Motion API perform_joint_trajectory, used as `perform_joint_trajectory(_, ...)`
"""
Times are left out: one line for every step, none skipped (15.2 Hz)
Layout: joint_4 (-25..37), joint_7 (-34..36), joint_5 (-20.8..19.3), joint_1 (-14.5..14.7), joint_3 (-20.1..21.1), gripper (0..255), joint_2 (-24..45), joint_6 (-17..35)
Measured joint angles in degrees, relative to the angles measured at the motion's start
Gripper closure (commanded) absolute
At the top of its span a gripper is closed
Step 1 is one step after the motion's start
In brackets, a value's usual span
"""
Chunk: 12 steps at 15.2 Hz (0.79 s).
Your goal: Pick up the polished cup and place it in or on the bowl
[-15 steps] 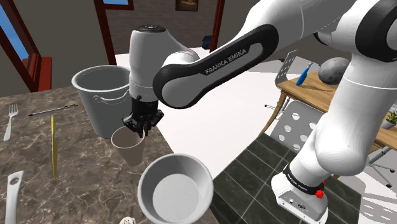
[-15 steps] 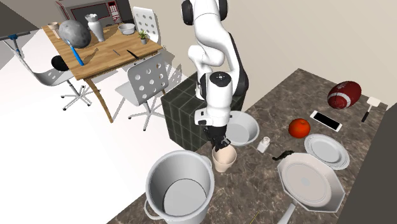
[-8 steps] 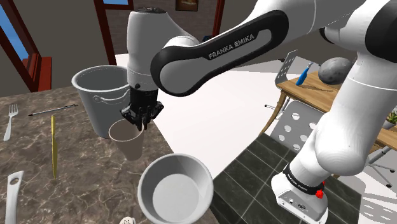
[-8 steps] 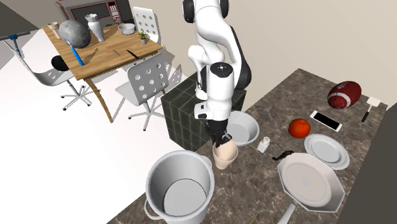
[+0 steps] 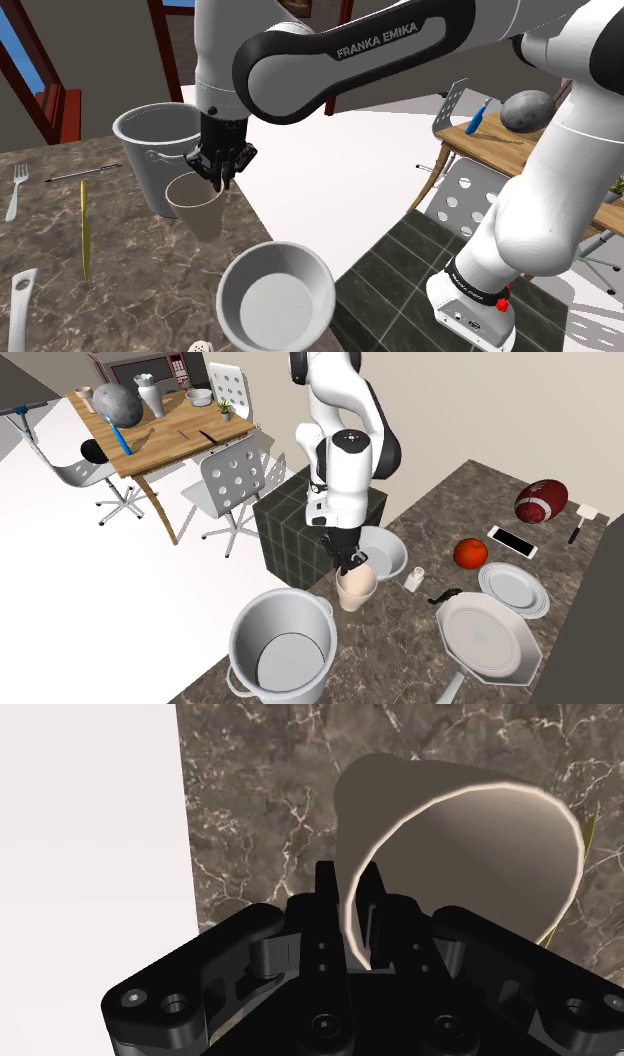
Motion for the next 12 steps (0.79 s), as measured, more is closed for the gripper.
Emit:
perform_joint_trajectory(0.36,-0.06,0.22,0.0,0.05,255,-0.36,-0.66)
perform_joint_trajectory(1.03,-0.25,0.36,-0.08,0.03,255,-0.52,-1.46)
perform_joint_trajectory(1.58,-0.39,0.48,-0.14,0.01,255,-0.69,-2.15)
perform_joint_trajectory(2.26,-0.38,0.55,-0.12,0.04,255,-0.79,-2.92)
perform_joint_trajectory(3.07,-0.41,0.56,-0.11,0.04,255,-0.77,-3.71)
perform_joint_trajectory(3.67,-0.48,0.71,-0.13,0.06,255,-1.01,-4.52)
perform_joint_trajectory(4.33,-0.58,0.84,-0.16,0.06,255,-1.2,-5.35)
perform_joint_trajectory(4.78,-0.69,0.95,-0.21,0.05,255,-1.38,-5.95)
perform_joint_trajectory(5.52,-0.74,0.99,-0.22,0.04,255,-1.41,-6.71)
perform_joint_trajectory(6.27,-0.8,1.1,-0.24,0.05,255,-1.57,-7.59)
perform_joint_trajectory(7.08,-0.71,1.01,-0.17,0.08,255,-1.42,-8.27)
perform_joint_trajectory(7.81,-0.79,1.04,-0.2,0.06,255,-1.44,-9.03)
